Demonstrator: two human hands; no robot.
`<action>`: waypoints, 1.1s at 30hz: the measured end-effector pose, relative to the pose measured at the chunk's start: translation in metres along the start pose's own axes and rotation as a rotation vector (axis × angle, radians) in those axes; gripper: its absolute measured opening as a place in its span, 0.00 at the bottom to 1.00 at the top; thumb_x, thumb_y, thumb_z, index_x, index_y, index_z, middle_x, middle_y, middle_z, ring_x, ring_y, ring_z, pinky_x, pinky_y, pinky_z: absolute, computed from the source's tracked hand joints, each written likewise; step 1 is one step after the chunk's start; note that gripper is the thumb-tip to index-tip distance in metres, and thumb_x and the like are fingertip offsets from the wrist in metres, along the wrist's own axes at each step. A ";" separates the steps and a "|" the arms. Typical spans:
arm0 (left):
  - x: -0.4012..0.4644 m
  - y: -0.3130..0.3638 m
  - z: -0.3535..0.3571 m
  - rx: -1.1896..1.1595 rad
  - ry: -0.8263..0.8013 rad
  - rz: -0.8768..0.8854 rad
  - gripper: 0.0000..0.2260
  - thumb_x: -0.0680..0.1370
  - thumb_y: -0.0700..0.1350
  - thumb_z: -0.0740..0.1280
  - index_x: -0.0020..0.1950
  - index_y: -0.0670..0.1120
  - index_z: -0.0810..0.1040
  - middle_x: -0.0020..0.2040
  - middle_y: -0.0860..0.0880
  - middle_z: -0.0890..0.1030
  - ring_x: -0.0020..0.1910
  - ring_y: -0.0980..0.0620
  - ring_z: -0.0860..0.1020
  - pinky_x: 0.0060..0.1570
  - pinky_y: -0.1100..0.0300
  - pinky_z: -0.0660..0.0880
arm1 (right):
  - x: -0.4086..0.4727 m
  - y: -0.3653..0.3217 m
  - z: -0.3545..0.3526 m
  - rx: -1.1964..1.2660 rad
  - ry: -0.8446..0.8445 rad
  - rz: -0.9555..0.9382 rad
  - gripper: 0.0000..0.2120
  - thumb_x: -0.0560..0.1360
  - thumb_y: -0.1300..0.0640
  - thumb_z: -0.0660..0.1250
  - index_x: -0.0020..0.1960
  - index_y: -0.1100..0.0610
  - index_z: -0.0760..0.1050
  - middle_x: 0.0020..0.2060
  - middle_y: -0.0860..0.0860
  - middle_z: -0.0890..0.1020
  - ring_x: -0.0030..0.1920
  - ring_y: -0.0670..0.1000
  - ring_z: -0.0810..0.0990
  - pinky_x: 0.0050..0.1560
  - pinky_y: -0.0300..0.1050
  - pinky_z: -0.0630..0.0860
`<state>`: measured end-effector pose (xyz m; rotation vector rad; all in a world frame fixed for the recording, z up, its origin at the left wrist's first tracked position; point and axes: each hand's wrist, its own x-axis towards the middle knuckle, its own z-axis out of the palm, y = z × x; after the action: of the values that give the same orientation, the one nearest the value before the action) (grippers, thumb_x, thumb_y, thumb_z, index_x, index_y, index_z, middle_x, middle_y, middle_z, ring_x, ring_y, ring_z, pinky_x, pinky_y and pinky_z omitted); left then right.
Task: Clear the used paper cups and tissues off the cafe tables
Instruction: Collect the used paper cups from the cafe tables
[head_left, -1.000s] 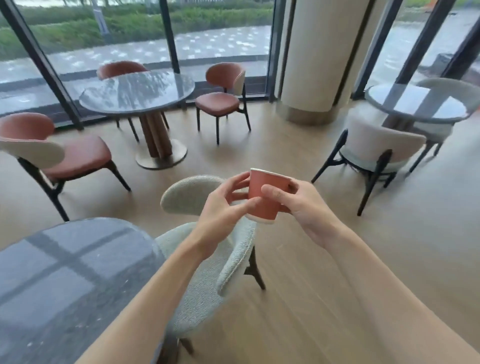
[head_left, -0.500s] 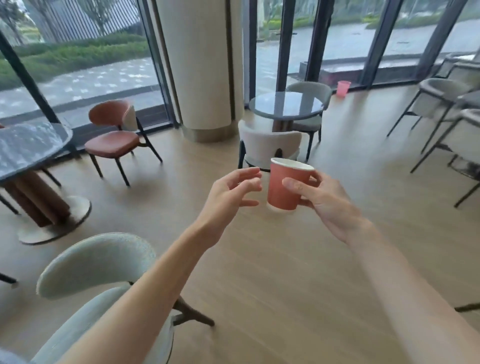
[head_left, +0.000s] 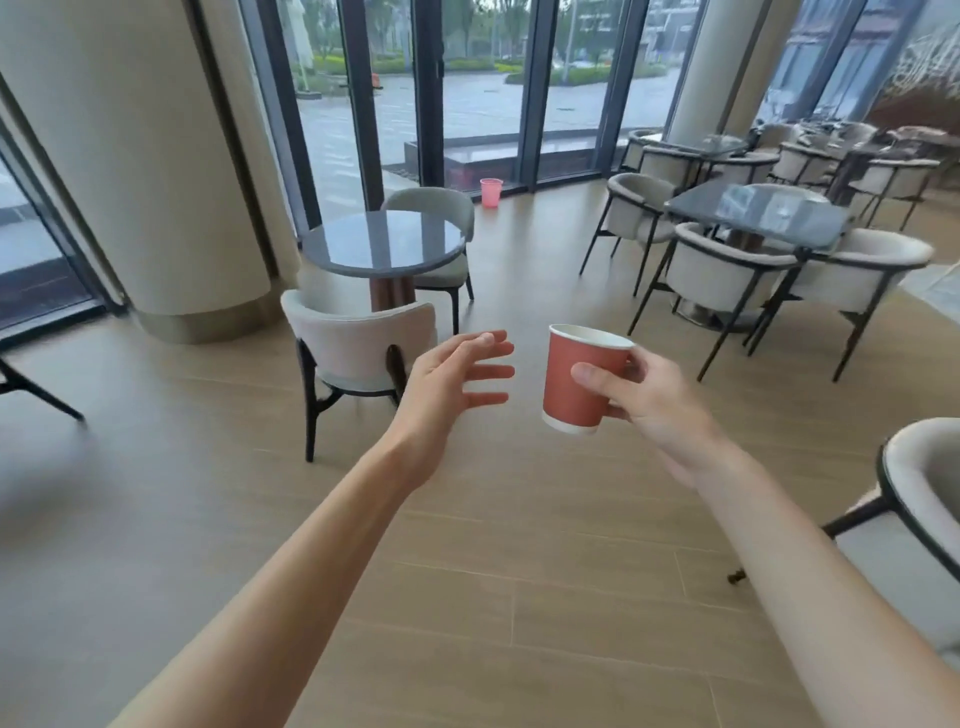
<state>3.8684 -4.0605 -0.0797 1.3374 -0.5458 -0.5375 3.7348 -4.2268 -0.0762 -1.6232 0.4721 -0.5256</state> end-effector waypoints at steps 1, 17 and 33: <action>0.020 0.002 0.005 -0.011 -0.026 -0.002 0.11 0.84 0.44 0.61 0.60 0.44 0.81 0.58 0.46 0.85 0.55 0.46 0.84 0.58 0.44 0.81 | 0.013 -0.002 -0.007 -0.009 0.033 0.002 0.17 0.73 0.57 0.75 0.61 0.55 0.79 0.54 0.50 0.85 0.55 0.48 0.84 0.54 0.41 0.81; 0.250 -0.036 0.172 0.019 -0.356 -0.058 0.12 0.84 0.47 0.61 0.60 0.45 0.82 0.59 0.46 0.84 0.58 0.47 0.83 0.60 0.46 0.80 | 0.161 0.023 -0.184 -0.031 0.467 -0.021 0.19 0.73 0.57 0.76 0.62 0.54 0.78 0.55 0.52 0.85 0.58 0.52 0.83 0.59 0.49 0.80; 0.488 -0.069 0.473 0.029 -0.516 -0.028 0.12 0.84 0.46 0.61 0.57 0.46 0.83 0.55 0.46 0.86 0.56 0.45 0.83 0.61 0.43 0.79 | 0.335 0.051 -0.482 -0.022 0.688 -0.054 0.20 0.73 0.57 0.76 0.63 0.56 0.78 0.55 0.51 0.85 0.54 0.48 0.83 0.54 0.43 0.78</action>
<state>3.9297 -4.7396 -0.0484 1.2332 -0.9583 -0.9096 3.7222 -4.8158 -0.0606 -1.4493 0.9414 -1.1310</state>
